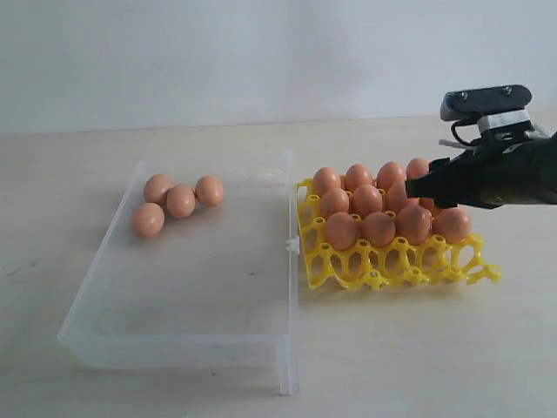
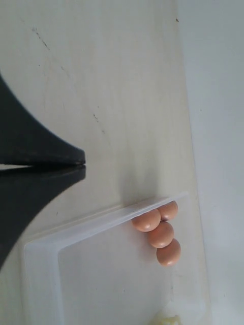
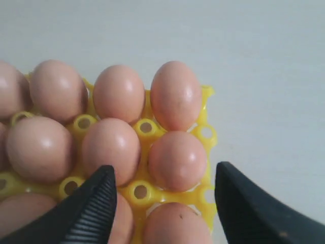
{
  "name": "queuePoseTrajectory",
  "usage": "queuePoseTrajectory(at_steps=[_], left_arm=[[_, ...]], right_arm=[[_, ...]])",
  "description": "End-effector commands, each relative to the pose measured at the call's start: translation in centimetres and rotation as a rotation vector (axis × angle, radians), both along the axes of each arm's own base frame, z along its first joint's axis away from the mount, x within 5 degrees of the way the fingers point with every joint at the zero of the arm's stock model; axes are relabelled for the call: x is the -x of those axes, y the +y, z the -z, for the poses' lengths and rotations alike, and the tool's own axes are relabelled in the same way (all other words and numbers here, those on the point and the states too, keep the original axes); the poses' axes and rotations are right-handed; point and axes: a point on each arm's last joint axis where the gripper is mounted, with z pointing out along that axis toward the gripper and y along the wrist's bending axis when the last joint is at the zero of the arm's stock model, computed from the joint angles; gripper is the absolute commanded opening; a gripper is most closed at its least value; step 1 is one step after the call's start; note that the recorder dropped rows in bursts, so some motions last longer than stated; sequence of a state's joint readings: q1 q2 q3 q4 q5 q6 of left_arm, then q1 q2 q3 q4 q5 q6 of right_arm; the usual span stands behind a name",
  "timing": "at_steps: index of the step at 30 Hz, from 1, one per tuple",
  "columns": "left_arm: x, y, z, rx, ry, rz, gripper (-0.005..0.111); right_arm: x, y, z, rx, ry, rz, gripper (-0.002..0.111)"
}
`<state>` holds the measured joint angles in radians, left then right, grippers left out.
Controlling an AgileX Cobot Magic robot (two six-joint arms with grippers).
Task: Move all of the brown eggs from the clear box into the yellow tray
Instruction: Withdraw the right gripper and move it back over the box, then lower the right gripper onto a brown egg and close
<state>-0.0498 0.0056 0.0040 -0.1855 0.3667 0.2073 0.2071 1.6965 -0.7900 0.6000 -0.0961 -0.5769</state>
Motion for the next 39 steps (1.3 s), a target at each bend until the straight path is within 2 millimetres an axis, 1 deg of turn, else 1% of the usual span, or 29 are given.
queuePoseTrajectory(at_steps=[1, 2, 4, 6, 8, 10, 12, 15, 17, 21, 25, 28, 35, 39], left_arm=[[0.0, 0.0, -0.2, 0.004, -0.019, -0.003, 0.0], [0.0, 0.0, -0.2, 0.004, -0.019, -0.003, 0.0], [0.0, 0.0, -0.2, 0.004, -0.019, -0.003, 0.0], [0.0, 0.0, -0.2, 0.004, -0.019, -0.003, 0.0], [0.0, 0.0, -0.2, 0.004, -0.019, -0.003, 0.0], [0.0, 0.0, -0.2, 0.004, -0.019, -0.003, 0.0], [0.0, 0.0, -0.2, 0.004, -0.019, -0.003, 0.0], [0.0, 0.0, -0.2, 0.004, -0.019, -0.003, 0.0], [0.0, 0.0, -0.2, 0.004, -0.019, -0.003, 0.0], [0.0, 0.0, -0.2, 0.004, -0.019, -0.003, 0.0], [0.0, 0.0, -0.2, 0.004, -0.019, -0.003, 0.0], [0.0, 0.0, -0.2, 0.004, -0.019, -0.003, 0.0], [0.0, 0.0, -0.2, 0.004, -0.019, -0.003, 0.0], [0.0, 0.0, -0.2, 0.004, -0.019, -0.003, 0.0]], right_arm=[[0.3, 2.4, -4.0, -0.103, 0.014, -0.101, 0.053], [0.4, 3.3, -4.7, -0.122, 0.039, -0.146, 0.052], [0.7, 5.8, -5.9, -0.18, 0.127, -0.253, 0.051], [0.8, 8.4, -6.7, -0.206, 0.185, -0.349, 0.051], [0.2, 10.7, -7.3, -0.235, 0.22, -0.4, 0.051], [-0.6, 13.1, -7.3, -0.251, 0.229, -0.437, 0.051], [-1.5, 15.3, -7.1, -0.259, 0.227, -0.463, 0.051], [-2.9, 18.8, -6.2, -0.26, 0.22, -0.519, 0.051], [-4.2, 21.1, -5.1, -0.271, 0.221, -0.525, 0.051], [-6.7, 24.2, -2.5, -0.274, 0.222, -0.512, 0.051], [-9.1, 25.4, -0.3, -0.262, 0.234, -0.451, 0.051], [-9.9, 25.9, 0.6, -0.246, 0.242, -0.455, 0.051], [-11.1, 26.5, 1.1, -0.259, 0.237, -0.443, 0.051], [-11.7, 26.4, 1.4, -0.235, 0.261, -0.427, 0.051]])
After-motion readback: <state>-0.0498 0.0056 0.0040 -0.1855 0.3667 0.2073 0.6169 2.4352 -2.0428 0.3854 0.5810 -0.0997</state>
